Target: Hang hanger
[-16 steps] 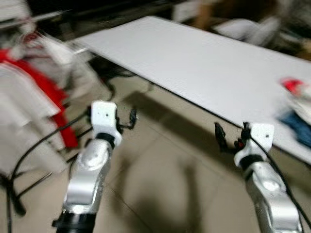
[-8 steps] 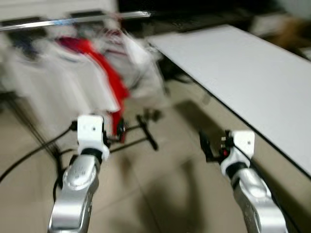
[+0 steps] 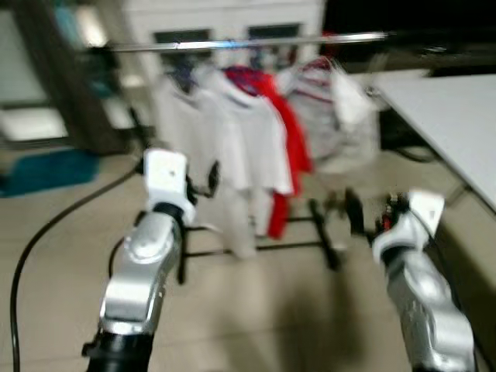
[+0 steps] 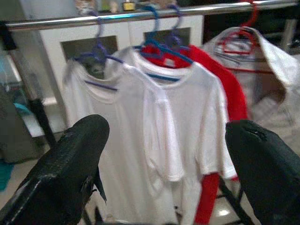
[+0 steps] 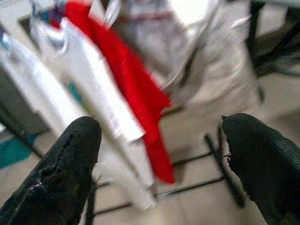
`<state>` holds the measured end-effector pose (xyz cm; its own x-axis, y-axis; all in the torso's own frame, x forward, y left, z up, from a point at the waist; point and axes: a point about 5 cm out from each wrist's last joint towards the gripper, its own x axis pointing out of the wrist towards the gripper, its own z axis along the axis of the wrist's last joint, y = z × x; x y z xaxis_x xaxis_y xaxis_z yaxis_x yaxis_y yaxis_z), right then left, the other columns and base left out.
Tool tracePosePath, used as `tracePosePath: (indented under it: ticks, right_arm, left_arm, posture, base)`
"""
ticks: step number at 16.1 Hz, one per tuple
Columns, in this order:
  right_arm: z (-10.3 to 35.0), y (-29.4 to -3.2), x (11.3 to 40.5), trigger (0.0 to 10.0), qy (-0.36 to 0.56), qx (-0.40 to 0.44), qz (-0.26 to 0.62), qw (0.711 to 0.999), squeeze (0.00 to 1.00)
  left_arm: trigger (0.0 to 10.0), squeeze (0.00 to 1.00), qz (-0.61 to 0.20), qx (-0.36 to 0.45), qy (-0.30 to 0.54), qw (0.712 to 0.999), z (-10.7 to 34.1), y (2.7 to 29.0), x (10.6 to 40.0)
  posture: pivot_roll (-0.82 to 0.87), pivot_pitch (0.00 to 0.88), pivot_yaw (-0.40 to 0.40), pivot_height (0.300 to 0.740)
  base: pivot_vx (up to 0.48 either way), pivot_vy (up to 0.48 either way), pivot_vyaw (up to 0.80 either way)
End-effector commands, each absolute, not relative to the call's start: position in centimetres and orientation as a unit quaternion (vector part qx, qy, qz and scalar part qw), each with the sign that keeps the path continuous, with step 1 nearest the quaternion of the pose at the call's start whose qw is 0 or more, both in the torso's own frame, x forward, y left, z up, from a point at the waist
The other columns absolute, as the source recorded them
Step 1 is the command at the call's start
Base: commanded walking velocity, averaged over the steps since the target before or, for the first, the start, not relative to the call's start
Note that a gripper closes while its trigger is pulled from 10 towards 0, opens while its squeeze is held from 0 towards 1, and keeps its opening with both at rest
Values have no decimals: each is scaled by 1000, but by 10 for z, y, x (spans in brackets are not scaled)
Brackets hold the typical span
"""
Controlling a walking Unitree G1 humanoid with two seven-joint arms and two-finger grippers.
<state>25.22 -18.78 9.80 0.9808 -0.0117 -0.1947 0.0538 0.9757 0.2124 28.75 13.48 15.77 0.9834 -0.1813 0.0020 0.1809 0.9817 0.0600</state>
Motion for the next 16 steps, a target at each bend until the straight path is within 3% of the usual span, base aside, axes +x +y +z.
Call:
tracePosePath:
  ticks: [1,2,3,5,8,12,16]
  right_arm:
    - [105,-180,254,10000,90,119,-7,989,1000]
    - [103,-181,256,10000,85,102,-24,991,957]
    - [103,-183,259,10000,70,102,-43,991,0]
    - [116,-184,268,10000,6,13,-67,998,0]
    - [110,-179,266,10000,47,101,-25,993,0]
    - [109,-159,271,10000,48,77,33,995,0]
    - [107,-151,275,10000,61,69,62,994,0]
  left_arm:
    - [10000,349,-93,32,2,995,157,140,286]
    - [10000,353,-83,36,11,996,149,144,286]
    - [10000,353,-77,39,15,996,146,147,286]
    - [10000,357,-69,33,21,997,141,149,289]
    - [10000,353,-65,36,17,997,142,149,287]
    - [10000,353,-73,38,15,997,138,145,287]
    - [10000,357,-68,46,-1,997,147,143,289]
  posture:
    - [16,0,68,740]
    - [0,0,57,740]
    - [-10,0,57,740]
    - [2,0,79,740]
    - [10,0,41,740]
    - [0,0,20,740]
    - [19,0,6,740]
  base:
    - [330,0,0]
    - [334,0,0]
    - [337,0,0]
    - [351,0,0]
    - [351,0,0]
    - [350,0,0]
    - [349,0,800]
